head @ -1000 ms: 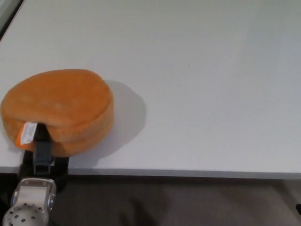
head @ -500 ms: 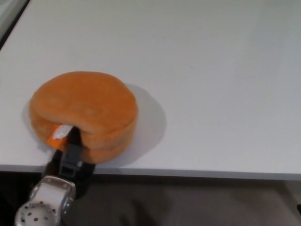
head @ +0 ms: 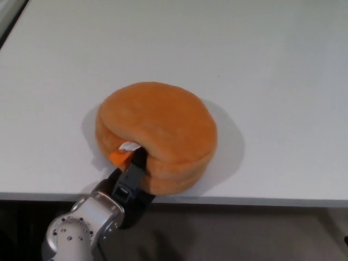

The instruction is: A soft plate is kept in the center of the table close to the robot and the robot uses its left hand to pick up the plate, turns it upside down and places it back on the table

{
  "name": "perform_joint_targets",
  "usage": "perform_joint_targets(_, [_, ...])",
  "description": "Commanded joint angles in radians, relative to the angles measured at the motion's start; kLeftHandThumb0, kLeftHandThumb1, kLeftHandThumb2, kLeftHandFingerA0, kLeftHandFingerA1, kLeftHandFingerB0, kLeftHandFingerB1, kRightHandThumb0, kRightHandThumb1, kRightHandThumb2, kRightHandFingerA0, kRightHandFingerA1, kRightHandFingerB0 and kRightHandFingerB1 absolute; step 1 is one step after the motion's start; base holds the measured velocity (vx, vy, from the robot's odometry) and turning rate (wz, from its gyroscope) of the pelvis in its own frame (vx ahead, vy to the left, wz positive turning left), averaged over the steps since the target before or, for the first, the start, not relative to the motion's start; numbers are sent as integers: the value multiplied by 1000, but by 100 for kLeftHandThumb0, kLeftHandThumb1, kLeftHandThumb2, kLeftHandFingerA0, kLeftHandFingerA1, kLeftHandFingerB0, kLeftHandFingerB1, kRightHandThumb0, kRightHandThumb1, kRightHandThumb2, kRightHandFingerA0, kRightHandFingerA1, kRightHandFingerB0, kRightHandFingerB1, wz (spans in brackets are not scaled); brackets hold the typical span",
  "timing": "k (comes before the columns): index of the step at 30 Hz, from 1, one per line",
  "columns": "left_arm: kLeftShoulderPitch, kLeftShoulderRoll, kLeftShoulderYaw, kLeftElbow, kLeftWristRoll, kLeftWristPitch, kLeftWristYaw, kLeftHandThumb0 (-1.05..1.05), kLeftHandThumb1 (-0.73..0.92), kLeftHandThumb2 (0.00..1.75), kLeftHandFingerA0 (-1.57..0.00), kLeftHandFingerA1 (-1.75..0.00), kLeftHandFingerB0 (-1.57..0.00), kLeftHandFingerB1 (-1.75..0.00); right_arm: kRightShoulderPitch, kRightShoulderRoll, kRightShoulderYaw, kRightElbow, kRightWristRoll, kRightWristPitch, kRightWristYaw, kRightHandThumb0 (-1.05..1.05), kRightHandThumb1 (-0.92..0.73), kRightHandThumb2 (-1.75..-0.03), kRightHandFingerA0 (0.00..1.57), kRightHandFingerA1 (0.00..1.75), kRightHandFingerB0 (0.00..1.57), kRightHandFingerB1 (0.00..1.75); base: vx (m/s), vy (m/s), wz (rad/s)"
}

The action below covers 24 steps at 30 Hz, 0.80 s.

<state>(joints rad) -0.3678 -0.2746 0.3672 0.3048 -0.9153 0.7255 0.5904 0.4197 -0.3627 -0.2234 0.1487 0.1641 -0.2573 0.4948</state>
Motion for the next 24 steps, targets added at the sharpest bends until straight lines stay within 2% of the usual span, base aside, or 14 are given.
perform_joint_targets(1, [48, -106, -15, 8, 6, 37, 65, -44, 50, 86, -128, -149, -79, -121, 1, -21, -9, -9, 5, 25, 2, -76, -89, -67, 36, 43, 15, 35, 0, 0, 0])
perform_joint_targets(9, [64, -74, -31, -11, 16, 15, 23, -48, 52, 88, -125, -149, -80, -124, -5, -16, -8, -2, 13, 20, 7, -76, -89, -67, 36, 43, 16, 34, 0, 0, 0])
perform_joint_targets(10, [81, -78, -35, -24, 11, -4, -16, -60, 63, 100, -116, -141, -26, -67, -3, -16, -8, -3, 14, 22, 8, -80, -73, -105, 30, 54, 11, 46, 0, 0, 0])
perform_joint_targets(11, [106, -78, -40, -36, -1, -21, -84, -36, 58, 111, -116, -125, 0, -51, -1, -18, -8, -4, 13, 22, 9, -78, -72, -105, 31, 55, 11, 47, 0, 0, 0])
perform_joint_targets(12, [119, -74, -44, -40, -6, -23, -123, -36, 58, 111, -116, -125, 0, -51, 0, -18, -8, -5, 13, 23, 10, -78, -72, -105, 31, 55, 11, 47, 0, 0, 0])
perform_joint_targets(13, [132, -56, -58, -40, -8, -15, -188, -74, 85, 68, -52, -147, -17, -44, 0, -19, -8, -2, 12, 20, 11, -78, -73, -105, 30, 55, 11, 47, 0, 0, 0])
perform_joint_targets(14, [138, -49, -64, -39, -7, -12, -216, -74, 85, 68, -52, -147, -17, -44, 0, -19, -8, -1, 12, 18, 12, -78, -73, -105, 30, 55, 11, 47, 0, 0, 0])
perform_joint_targets(15, [141, -35, -77, -46, 4, -1, -221, -84, 88, 66, -44, -93, 0, -24, -3, -17, -8, 0, 17, 18, 14, -79, -74, -105, 30, 54, 10, 46, 0, 0, 0])
perform_joint_targets(16, [147, -31, -84, -56, 11, 0, -223, -105, 84, 112, -32, -71, 0, 0, -1, -17, -7, -3, 16, 19, 14, -79, -74, -105, 29, 54, 9, 46, 0, 0, 0])
perform_joint_targets(17, [154, -22, -87, -71, 16, 3, -221, -105, 85, 118, 0, -11, 0, -11, 1, -19, -5, -7, 12, 19, 15, -80, -75, -105, 28, 53, 9, 45, 0, 0, 0])
perform_joint_targets(18, [152, -14, -82, -73, 11, 7, -220, -105, 85, 118, 0, -11, 0, -11, -1, -21, -4, -4, 10, 19, 17, -80, -75, -105, 28, 53, 9, 45, 0, 0, 0])
perform_joint_targets(19, [147, -2, -76, -76, 6, 16, -217, -94, 92, 85, 0, 0, 0, 0, -3, -21, -4, 0, 11, 15, 18, -80, -75, -105, 28, 53, 9, 45, 0, 0, 0])
perform_joint_targets(20, [139, 14, -77, -79, 9, 29, -215, -98, 92, 78, 0, 0, 0, 0, -4, -21, -5, 1, 11, 14, 17, -81, -75, -105, 28, 53, 9, 45, 0, 0, 0])
perform_joint_targets(24, [124, 61, -56, -93, -3, 63, -209, -105, 92, 77, 0, 0, 0, 0, -7, -20, -6, 6, 11, 10, 19, -75, -72, -105, 28, 55, 8, 45, 0, 0, 0])
